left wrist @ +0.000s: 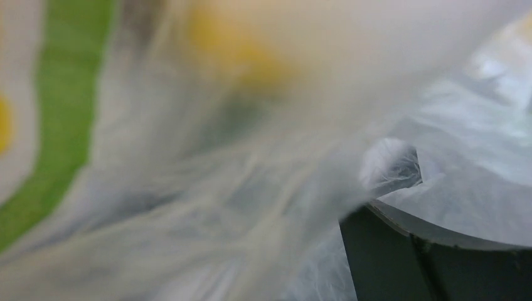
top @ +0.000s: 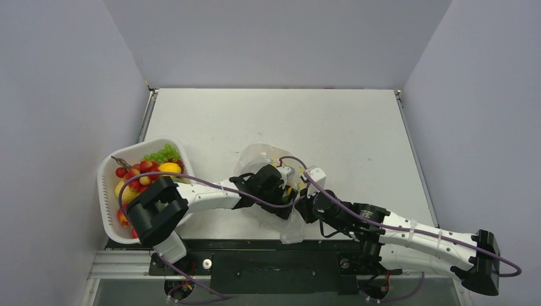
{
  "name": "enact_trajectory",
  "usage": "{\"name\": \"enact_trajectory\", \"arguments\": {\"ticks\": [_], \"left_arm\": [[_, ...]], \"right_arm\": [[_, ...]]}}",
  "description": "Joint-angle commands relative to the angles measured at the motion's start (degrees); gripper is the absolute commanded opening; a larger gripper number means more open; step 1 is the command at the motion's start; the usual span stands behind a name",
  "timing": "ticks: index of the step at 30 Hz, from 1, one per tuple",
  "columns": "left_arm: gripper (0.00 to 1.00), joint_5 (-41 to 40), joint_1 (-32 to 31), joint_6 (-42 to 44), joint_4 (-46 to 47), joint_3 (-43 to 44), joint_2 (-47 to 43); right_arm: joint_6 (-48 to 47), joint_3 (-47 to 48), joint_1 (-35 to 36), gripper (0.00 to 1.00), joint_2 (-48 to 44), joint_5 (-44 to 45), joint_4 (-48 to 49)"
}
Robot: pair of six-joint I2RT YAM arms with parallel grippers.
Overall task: Take the fake fruits out of the plastic bag
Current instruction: Take out the fake fruit from the plastic bag.
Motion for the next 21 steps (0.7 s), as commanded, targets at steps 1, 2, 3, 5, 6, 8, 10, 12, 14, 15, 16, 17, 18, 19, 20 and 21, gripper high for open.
{"name": "enact_trajectory", "arguments": {"ticks": [1,2,3,5,6,8,10,12,14,15,16,17,18,19,20,21], "left_arm": [[0.93,-4.1,-2.0,-1.0,2.8,1.3,3.1],[0.91,-5.2,-2.1,-1.1,2.5,1.6,3.9],[0.9,-5.8,-2.3,-1.3,2.3,1.8,4.1],[0.86,-7.5,-2.4,-1.5,2.3,1.7,3.6],[0.85,-8.6,-2.4,-1.5,2.4,1.5,2.7],[0.85,-9.7,-2.3,-1.1,2.5,1.4,1.1],[0.81,-10.7,-2.4,-0.5,3.0,0.9,-0.8],[0.72,-12.2,-2.3,-0.2,3.6,0.2,-3.0],[0.66,-13.4,-2.4,-0.2,4.4,-0.9,-5.5],[0.65,-13.7,-2.3,-0.1,5.2,-1.7,-7.3],[0.62,-14.0,-2.4,-0.1,5.6,-2.1,-8.3],[0.6,-14.1,-2.4,-0.1,5.9,-2.7,-10.0],[0.58,-14.3,-2.4,-0.1,5.9,-3.1,-10.9],[0.56,-14.7,-2.4,0.0,5.8,-3.3,-12.6],[0.55,-15.0,-2.4,0.1,5.2,-3.4,-13.6],[0.52,-15.6,-2.4,0.1,4.8,-3.5,-15.4]], "right_arm": [[2.5,-2.1,0.2,0.0,-2.6,3.5,1.3],[2.6,-2.5,0.2,0.0,-2.6,3.6,1.4],[2.8,-2.6,0.2,0.0,-2.8,3.7,1.3],[2.8,-2.7,0.2,0.0,-3.1,3.9,1.4],[2.9,-2.6,0.2,0.0,-3.2,4.0,1.4],[2.7,-2.6,0.2,0.0,-3.3,4.4,1.6],[2.6,-2.4,0.2,0.0,-3.2,4.5,1.9],[2.4,-2.2,0.2,0.0,-2.9,4.5,2.1],[2.2,-1.9,0.2,0.0,-2.4,4.4,2.3],[2.1,-1.9,0.2,0.0,-2.2,4.4,2.3],[2.1,-1.8,0.2,0.0,-2.1,4.4,2.5],[2.0,-1.6,0.2,0.0,-2.0,4.4,2.5],[2.0,-1.5,0.2,0.0,-1.9,4.4,2.6],[1.9,-1.5,0.2,0.0,-1.9,4.5,2.8],[1.9,-1.6,0.2,0.0,-1.8,4.7,3.0],[1.9,-1.7,0.2,0.0,-1.7,4.9,3.4]]}}
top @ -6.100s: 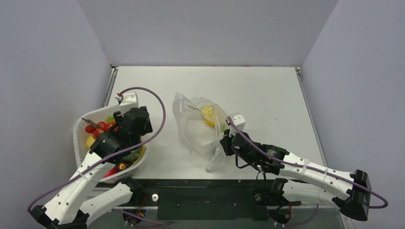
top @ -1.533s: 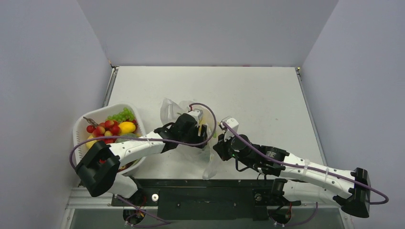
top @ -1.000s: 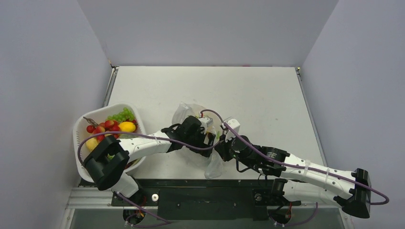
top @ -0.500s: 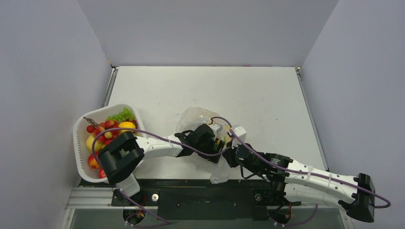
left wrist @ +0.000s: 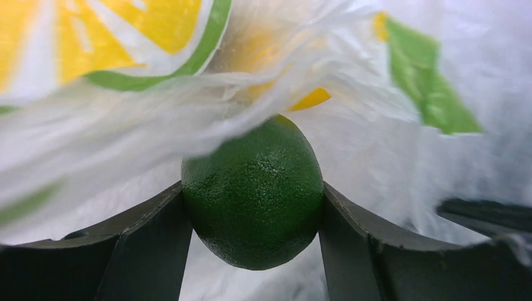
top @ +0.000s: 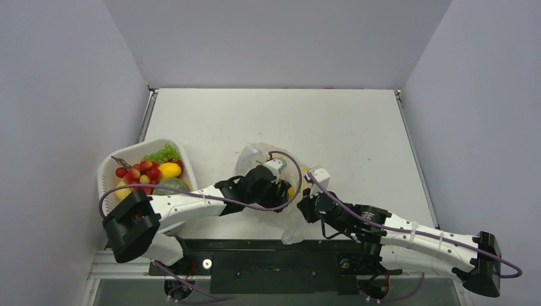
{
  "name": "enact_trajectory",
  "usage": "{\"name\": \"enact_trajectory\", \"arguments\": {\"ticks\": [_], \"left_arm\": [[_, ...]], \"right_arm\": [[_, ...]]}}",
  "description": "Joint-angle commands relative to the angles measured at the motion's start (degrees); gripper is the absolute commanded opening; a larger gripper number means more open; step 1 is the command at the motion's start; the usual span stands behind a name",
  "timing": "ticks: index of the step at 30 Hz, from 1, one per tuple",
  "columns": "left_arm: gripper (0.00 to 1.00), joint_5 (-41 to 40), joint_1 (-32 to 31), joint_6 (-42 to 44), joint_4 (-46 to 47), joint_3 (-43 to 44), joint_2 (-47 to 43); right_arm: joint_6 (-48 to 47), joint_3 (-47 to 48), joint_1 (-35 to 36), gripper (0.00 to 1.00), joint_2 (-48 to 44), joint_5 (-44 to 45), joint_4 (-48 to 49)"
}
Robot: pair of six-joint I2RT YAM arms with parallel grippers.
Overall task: Take the fake fruits out of the plastic bag
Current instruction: Take out the fake fruit from the plastic bag, then place the fake fruit in the bin.
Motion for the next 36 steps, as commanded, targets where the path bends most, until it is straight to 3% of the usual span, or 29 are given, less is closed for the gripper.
{"name": "enact_trajectory", "arguments": {"ticks": [1,11,15,24,28,31,36], "left_arm": [[0.5,-3.0,-0.2,1.1,0.8,-0.1,-6.9],[0.32,-2.7,1.0,1.6,-7.2,1.3,-21.9],[0.18,-3.8,2.0,1.3,-10.9,1.7,-28.6],[0.16,-13.7,6.2,4.6,-27.0,7.5,-42.4],[0.15,-21.9,7.2,5.9,-32.7,10.5,-47.5],[0.14,-34.5,7.3,3.7,-36.0,10.5,-51.4],[0.11,-57.5,7.3,-18.6,-52.7,10.1,-56.3]], "right_arm": [[0.1,0.8,0.2,0.0,0.8,2.9,3.3],[2.3,4.3,-0.7,0.0,4.4,8.8,3.5],[2.3,5.3,-1.4,0.0,5.8,9.0,4.2],[2.8,6.6,-2.0,0.0,7.1,11.4,3.5],[2.6,6.7,-2.2,0.0,6.5,11.3,3.5],[2.1,6.7,-2.3,0.0,6.6,11.1,3.6],[2.1,6.9,-2.4,0.0,7.3,10.5,3.6]]}}
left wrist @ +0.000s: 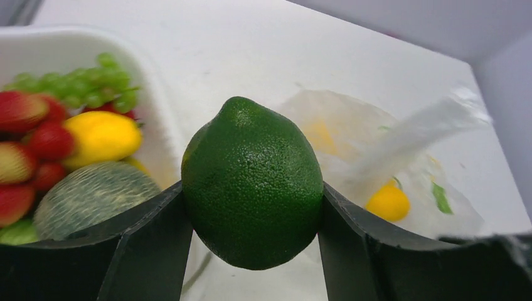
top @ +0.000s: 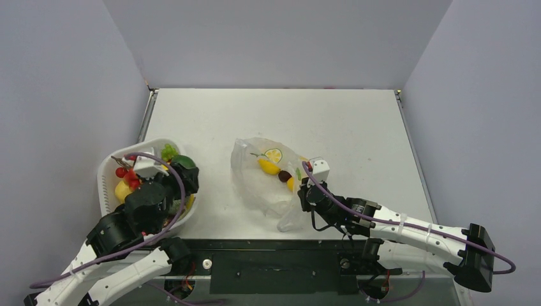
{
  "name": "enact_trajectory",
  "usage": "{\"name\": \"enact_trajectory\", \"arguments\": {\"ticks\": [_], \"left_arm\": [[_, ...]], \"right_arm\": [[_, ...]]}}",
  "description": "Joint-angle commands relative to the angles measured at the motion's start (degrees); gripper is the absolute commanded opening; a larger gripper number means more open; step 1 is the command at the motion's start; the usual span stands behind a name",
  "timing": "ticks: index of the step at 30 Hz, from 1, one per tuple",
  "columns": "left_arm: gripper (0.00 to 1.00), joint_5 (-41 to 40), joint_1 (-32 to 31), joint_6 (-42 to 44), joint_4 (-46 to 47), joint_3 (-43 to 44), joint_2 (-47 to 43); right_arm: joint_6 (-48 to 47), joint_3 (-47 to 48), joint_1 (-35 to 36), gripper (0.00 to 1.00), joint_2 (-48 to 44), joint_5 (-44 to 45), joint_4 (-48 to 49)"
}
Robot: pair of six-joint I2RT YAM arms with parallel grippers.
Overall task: Take the fake fruits out of the plastic bag
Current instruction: Place the fake fruit in the bin.
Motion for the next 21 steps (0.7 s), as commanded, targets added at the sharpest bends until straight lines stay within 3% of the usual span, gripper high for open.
{"name": "enact_trajectory", "arguments": {"ticks": [1,9,11,18,21], "left_arm": [[0.1,-25.2,0.4,-18.9,-17.6,0.6,-2.8],[0.11,-35.1,0.4,-55.4,-45.6,-0.7,-6.6],[0.12,-35.5,0.4,-59.5,-48.7,-1.3,-8.1],[0.43,-35.8,0.5,-62.1,-49.2,-3.9,-16.9],[0.63,-36.3,0.5,-62.6,-49.1,-4.2,-17.2]], "right_arm": [[-0.2,2.6,-0.3,0.0,-0.2,1.2,2.0],[-0.9,3.4,-0.4,0.0,0.2,1.2,1.6],[-1.1,3.8,-0.4,0.0,0.5,1.3,1.4],[-0.9,3.9,-0.4,0.0,1.2,0.6,1.9],[-0.8,4.1,-0.4,0.0,1.3,0.4,1.9]]}}
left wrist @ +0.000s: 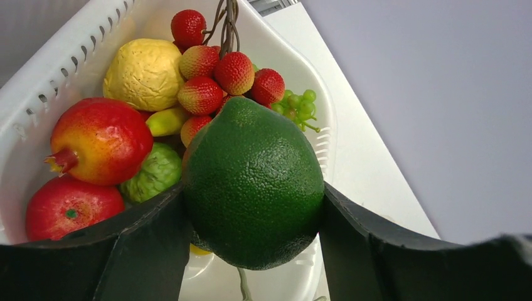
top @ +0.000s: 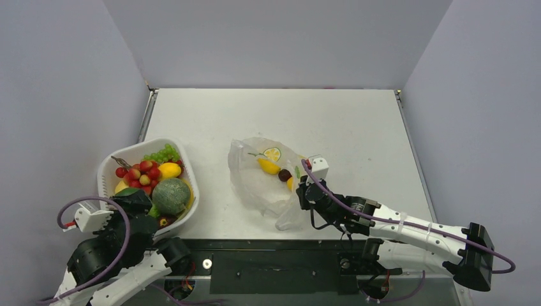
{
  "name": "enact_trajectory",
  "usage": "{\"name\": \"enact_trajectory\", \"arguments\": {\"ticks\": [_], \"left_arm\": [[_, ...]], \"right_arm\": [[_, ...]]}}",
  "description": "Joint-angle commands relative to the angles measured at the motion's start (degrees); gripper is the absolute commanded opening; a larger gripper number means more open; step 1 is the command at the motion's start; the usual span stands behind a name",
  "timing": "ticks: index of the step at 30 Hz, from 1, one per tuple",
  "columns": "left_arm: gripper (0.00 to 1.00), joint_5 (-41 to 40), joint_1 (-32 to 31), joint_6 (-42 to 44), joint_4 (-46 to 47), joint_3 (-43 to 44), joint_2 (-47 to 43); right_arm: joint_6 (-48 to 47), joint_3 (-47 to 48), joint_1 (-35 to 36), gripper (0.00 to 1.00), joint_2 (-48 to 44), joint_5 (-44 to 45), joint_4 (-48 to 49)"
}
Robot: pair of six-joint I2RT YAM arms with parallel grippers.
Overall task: Take the fake fruits out of the plastic bag
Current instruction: Place the fake fruit in the bin, then take out the fake fruit from the plastic bag.
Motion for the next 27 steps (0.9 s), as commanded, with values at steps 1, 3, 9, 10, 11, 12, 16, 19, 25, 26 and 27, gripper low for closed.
{"name": "enact_trajectory", "arguments": {"ticks": [1,3,9,10,11,12,16,19,25,26,27], "left_arm": [[0.68,-2.7,0.3,-3.8,-3.4,-0.2,0.1],[0.83,-2.7,0.4,-3.7,-3.4,-0.1,1.7],[0.97,-3.0,0.4,-3.1,-3.3,0.3,4.4],[0.97,-3.1,0.3,-2.8,-3.0,0.3,4.4],[0.97,-3.1,0.3,-0.4,-1.4,0.3,4.3],[0.97,-2.8,0.3,2.2,0.3,0.1,4.3],[0.97,0.9,0.1,27.0,21.2,-2.0,4.1],[0.97,10.2,0.1,46.7,42.4,-4.9,5.1],[0.97,27.2,0.1,54.3,57.9,-5.9,18.7],[0.97,29.3,0.2,53.7,59.7,-5.8,20.4],[0.97,34.3,0.2,53.4,60.7,-5.9,23.6]], "right_arm": [[-0.6,2.4,-0.4,0.0,0.6,0.5,2.1],[-0.7,2.6,-0.5,0.0,0.8,0.5,2.2],[-0.6,2.6,-0.5,0.0,1.1,0.4,2.2],[-0.6,2.5,-0.5,0.0,1.1,0.5,2.3],[-0.6,2.5,-0.5,0.0,1.2,0.5,2.3],[-0.6,2.4,-0.5,0.0,1.2,0.5,2.3],[-0.7,2.6,-0.5,0.0,1.2,0.4,2.3],[-1.0,2.7,-0.6,0.0,1.4,0.6,2.3],[-1.4,2.9,-0.6,0.0,1.8,-0.8,2.5],[-1.6,2.9,-0.6,0.0,1.8,-1.1,2.6],[-1.8,2.9,-0.6,0.0,1.8,-1.6,2.6]]}}
